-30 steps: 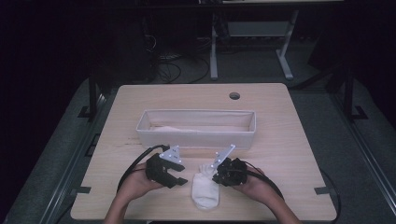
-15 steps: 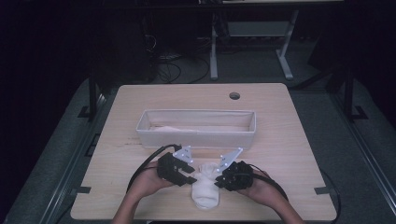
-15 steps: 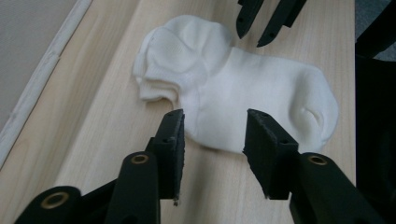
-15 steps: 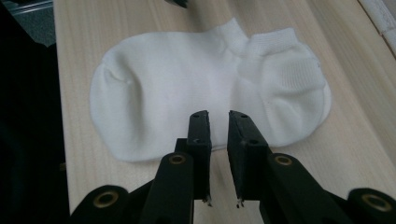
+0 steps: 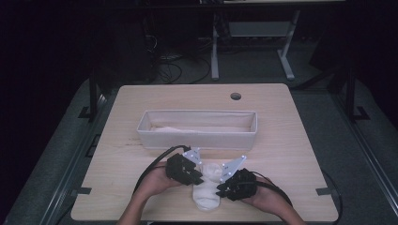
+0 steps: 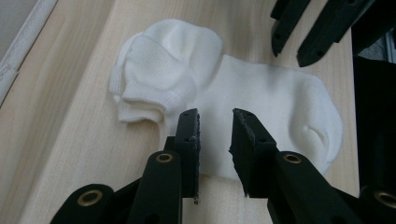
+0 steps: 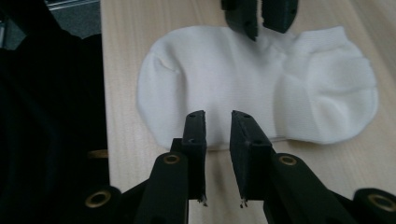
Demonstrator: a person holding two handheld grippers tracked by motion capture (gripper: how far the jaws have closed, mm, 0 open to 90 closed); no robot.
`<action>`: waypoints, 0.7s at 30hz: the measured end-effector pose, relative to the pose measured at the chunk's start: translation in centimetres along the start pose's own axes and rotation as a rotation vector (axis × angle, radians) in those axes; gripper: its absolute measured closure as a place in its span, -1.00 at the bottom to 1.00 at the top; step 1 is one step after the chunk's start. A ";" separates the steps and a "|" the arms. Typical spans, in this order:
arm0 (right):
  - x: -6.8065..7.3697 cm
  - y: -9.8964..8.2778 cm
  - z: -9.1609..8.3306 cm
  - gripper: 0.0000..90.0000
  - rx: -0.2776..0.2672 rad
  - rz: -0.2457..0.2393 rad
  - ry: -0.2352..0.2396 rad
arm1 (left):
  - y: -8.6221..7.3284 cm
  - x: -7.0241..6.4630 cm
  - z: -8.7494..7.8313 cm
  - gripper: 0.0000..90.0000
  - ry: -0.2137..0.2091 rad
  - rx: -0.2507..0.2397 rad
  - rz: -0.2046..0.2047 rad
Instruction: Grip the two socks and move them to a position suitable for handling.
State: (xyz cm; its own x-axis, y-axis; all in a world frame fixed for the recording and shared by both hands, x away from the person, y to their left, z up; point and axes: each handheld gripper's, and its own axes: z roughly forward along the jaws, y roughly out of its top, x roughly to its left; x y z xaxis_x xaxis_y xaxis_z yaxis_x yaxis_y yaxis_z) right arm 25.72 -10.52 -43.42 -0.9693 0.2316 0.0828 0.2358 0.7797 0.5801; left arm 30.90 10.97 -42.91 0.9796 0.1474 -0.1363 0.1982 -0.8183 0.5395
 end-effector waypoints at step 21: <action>3.3 2.1 1.1 0.58 -0.016 -0.140 0.082 | 0.2 0.2 1.2 0.67 -0.015 0.050 0.004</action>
State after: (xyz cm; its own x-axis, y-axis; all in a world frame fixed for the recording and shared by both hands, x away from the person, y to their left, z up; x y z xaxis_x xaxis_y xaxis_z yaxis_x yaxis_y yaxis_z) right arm 23.11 -7.51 -42.81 -0.9952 0.0725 0.0660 0.0977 0.7915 0.6033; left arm 31.09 10.22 -43.81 0.9797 0.1362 -0.1473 0.1924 -0.8454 0.4982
